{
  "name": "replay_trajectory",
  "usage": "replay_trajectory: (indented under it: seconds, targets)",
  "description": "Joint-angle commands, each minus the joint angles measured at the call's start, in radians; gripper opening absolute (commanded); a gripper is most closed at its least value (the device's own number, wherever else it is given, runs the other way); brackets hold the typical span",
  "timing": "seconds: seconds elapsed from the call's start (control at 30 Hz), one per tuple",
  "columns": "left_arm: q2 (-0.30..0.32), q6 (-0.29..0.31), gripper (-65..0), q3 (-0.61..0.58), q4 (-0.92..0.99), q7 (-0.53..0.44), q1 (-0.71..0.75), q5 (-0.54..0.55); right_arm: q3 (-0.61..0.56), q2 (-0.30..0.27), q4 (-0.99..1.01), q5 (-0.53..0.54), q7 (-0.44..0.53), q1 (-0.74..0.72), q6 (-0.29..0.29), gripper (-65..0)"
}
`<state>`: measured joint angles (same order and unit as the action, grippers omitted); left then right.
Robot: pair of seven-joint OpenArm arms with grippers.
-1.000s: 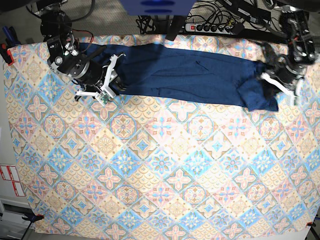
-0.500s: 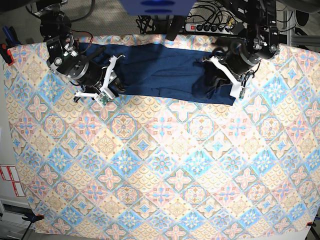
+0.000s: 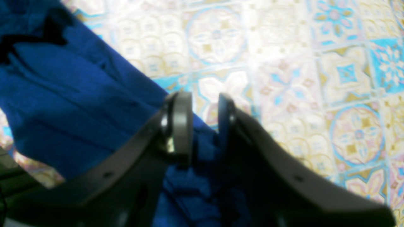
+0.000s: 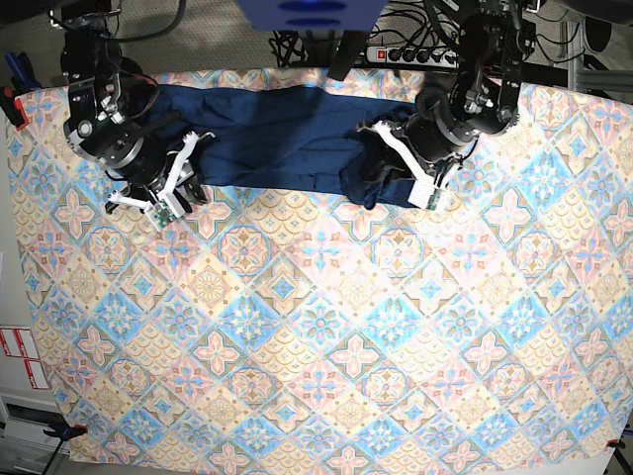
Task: Fold the T-shirt properly
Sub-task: 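Grasp both strip ends with both grippers and pull them taut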
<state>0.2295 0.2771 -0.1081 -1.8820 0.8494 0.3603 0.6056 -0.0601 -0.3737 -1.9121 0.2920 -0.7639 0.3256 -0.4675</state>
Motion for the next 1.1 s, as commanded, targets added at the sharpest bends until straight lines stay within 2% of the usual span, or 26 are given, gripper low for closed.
replay_trajectory:
  seconds: [0.0,0.27,0.33,0.43,0.53,0.63,0.73,0.87,1.07]
  targets:
    - [0.001,0.006,-58.0,-0.003,-0.015,-0.015,-0.004,0.012,0.015,-0.009,-0.020,0.011,0.019,-0.006,-0.001,-51.5]
    - [0.001,0.006,-56.3,-0.029,-0.015,-0.014,-0.004,0.010,0.022,-0.009,-0.020,0.011,0.019,-0.006,-0.001,-51.5]
    - [0.005,0.006,-50.5,-0.029,-0.021,-0.014,0.001,0.012,0.022,-0.009,-0.020,0.011,0.019,-0.006,-0.001,-51.5]
    - [0.008,0.006,-34.2,-0.031,-0.040,0.001,0.006,0.017,0.021,-0.009,-0.020,0.011,0.019,-0.006,-0.001,-51.5]
    - [0.011,0.006,-21.1,-0.017,-0.075,0.041,0.006,0.017,0.021,-0.009,-0.020,0.011,0.019,-0.006,-0.001,-51.5]
    - [0.061,0.007,-13.8,0.028,-0.127,0.046,0.023,0.043,0.021,-0.009,-0.020,0.011,0.021,-0.006,-0.001,-51.5]
    - [0.107,0.007,-14.0,0.129,-0.132,0.044,0.041,0.069,0.022,-0.012,-0.019,0.008,0.016,-0.006,-0.001,-51.5]
    - [0.124,0.012,-16.7,0.276,-0.103,0.052,0.072,0.066,0.072,-0.015,-0.008,0.009,0.004,0.004,-0.001,-51.5]
    - [0.167,0.012,-18.5,0.308,0.003,0.052,0.075,0.064,0.139,-0.017,0.095,0.009,-0.081,0.014,-0.003,-51.1]
